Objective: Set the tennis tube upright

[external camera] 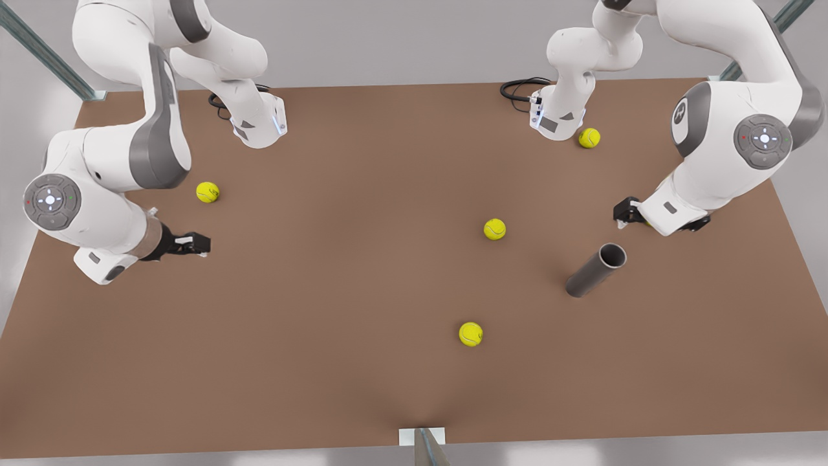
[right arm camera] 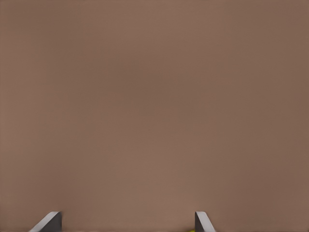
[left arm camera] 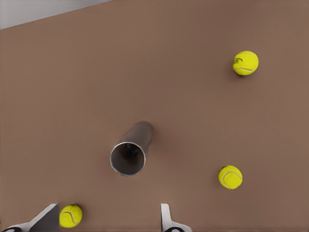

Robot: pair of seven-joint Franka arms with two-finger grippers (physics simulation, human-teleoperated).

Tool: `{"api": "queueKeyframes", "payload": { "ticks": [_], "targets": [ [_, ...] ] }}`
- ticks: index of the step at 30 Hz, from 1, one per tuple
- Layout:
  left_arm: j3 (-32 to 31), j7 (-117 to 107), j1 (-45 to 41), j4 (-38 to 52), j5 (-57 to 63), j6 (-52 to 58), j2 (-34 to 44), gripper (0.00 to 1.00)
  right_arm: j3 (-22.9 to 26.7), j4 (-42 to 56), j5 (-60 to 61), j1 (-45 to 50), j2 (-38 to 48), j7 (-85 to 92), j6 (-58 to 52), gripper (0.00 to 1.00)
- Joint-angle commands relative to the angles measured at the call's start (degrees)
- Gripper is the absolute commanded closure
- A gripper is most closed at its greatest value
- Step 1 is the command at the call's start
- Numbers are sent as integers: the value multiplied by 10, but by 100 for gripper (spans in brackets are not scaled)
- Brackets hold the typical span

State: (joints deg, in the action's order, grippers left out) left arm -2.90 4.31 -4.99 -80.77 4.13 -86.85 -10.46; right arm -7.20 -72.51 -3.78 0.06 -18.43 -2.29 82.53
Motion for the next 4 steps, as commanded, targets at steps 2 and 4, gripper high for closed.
{"api": "queueKeyframes", "payload": {
  "ticks": [2, 4],
  "targets": [
    [0, 0, 0, 0, 4, 4, 0, 0, 0, 0, 0, -1, 0, 0, 0, 0],
    [0, 0, 0, 0, 4, 4, 0, 0, 0, -1, 1, -1, 0, 0, 0, 0]
  ]
}}
